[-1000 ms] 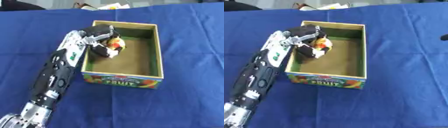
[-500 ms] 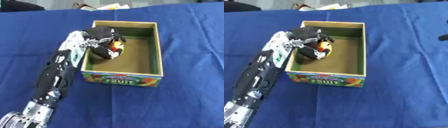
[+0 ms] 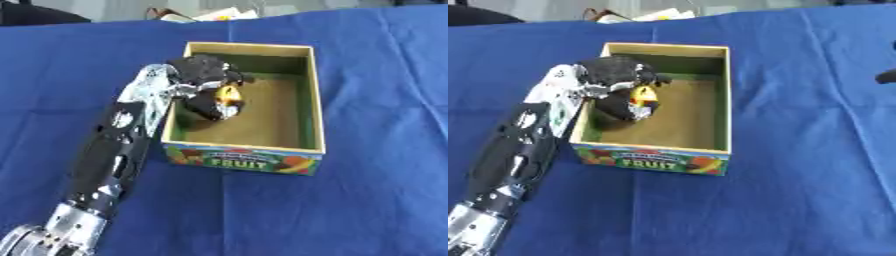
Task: Pick up objects on the table and place them in the box.
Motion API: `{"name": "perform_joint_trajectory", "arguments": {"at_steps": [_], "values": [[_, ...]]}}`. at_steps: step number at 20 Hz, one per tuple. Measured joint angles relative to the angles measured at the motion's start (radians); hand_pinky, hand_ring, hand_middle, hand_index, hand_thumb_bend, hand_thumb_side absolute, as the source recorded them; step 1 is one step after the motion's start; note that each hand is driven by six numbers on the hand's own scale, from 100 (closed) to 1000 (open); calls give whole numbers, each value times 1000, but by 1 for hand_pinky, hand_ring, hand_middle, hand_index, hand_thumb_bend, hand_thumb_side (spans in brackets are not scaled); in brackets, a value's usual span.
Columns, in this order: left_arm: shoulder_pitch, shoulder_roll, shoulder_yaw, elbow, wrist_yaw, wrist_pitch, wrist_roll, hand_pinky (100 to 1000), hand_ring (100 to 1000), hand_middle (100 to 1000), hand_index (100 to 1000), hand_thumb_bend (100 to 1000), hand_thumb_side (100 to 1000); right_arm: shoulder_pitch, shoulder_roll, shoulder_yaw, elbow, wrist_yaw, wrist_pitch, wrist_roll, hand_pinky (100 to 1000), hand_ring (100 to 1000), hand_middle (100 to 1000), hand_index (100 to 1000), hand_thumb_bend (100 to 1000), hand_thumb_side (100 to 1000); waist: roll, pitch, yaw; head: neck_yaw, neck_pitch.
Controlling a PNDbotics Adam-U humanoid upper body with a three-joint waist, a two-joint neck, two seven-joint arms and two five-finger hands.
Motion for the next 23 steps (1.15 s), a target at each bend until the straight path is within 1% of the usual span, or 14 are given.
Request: {"name": "perform_joint_trajectory", "arguments": {"at_steps": [2, 3, 5, 7, 10, 13, 17, 19, 23], "values": [[3, 0, 1, -3, 0, -6, 6, 531, 726, 753, 975, 100, 908, 0, 0, 0, 0, 0, 0, 0, 552, 765, 526, 833, 100, 1000, 0, 0, 0, 0, -1], [4, 0, 1, -6, 0, -8, 8, 497, 637, 662, 914, 100, 857, 0, 0, 0, 0, 0, 0, 0, 552, 764, 527, 831, 100, 1000, 0, 0, 1, -1, -3], [7, -16, 11, -14, 3, -11, 11, 492, 623, 650, 899, 100, 853, 2, 0, -1, 0, -3, -1, -3, 552, 763, 527, 831, 100, 1000, -3, -1, 21, -11, -3], [14, -34, 36, -32, 18, -18, 18, 477, 597, 619, 873, 100, 836, 4, 0, -2, 0, -7, -3, -9, 551, 763, 527, 830, 100, 1000, -10, -1, 29, -20, -3], [16, -45, 86, -81, 50, -40, 40, 463, 580, 601, 853, 100, 827, 6, 0, -7, 0, -8, -6, -14, 550, 762, 527, 829, 100, 1000, -13, -3, 32, -29, -3], [16, -50, 117, -140, 85, -59, 59, 457, 573, 594, 849, 100, 830, 6, 0, -7, 0, -9, -9, -17, 551, 762, 527, 829, 100, 1000, -18, -5, 37, -33, -3], [23, -54, 126, -221, 135, -67, 67, 454, 570, 594, 847, 100, 829, 13, 0, -7, 0, -12, -10, -18, 551, 762, 528, 829, 100, 1000, -24, -9, 37, -34, -3], [34, -54, 126, -264, 162, -66, 70, 439, 557, 580, 839, 100, 834, 14, 0, -7, 0, -13, -12, -19, 551, 762, 528, 828, 100, 1000, -26, -9, 37, -34, -3], [60, -54, 123, -344, 213, -41, 97, 419, 536, 562, 828, 100, 834, 14, 0, -7, 0, -13, -14, -21, 551, 761, 528, 828, 100, 1000, -26, -9, 38, -34, -3]]}}
